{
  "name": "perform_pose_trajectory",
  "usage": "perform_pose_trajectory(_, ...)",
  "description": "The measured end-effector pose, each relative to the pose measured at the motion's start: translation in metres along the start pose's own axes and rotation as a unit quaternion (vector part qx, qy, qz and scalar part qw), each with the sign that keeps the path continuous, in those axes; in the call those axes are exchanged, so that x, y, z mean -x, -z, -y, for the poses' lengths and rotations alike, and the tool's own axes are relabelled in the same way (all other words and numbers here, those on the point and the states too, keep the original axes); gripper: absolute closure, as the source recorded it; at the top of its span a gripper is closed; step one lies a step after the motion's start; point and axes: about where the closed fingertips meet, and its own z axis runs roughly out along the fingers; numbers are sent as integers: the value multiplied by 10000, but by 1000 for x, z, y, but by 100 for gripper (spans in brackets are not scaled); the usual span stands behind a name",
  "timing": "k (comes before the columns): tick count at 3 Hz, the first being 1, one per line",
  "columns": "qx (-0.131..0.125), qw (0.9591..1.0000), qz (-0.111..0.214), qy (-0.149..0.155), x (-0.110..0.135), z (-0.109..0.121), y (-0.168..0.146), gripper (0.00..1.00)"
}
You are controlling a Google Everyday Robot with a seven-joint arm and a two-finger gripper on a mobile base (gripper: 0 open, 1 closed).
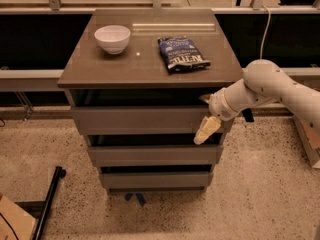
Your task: Open top drawer
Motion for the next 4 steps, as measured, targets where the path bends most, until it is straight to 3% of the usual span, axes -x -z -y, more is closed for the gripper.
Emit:
perform_pose_trajectory(1,-13,9998,45,-205,-19,14,-11,0)
perform_pose_trajectory(2,14,9993,95,-373,-31,15,-18,16)
perform_pose_trajectory(4,14,9993,95,-373,-24,17,-10,63)
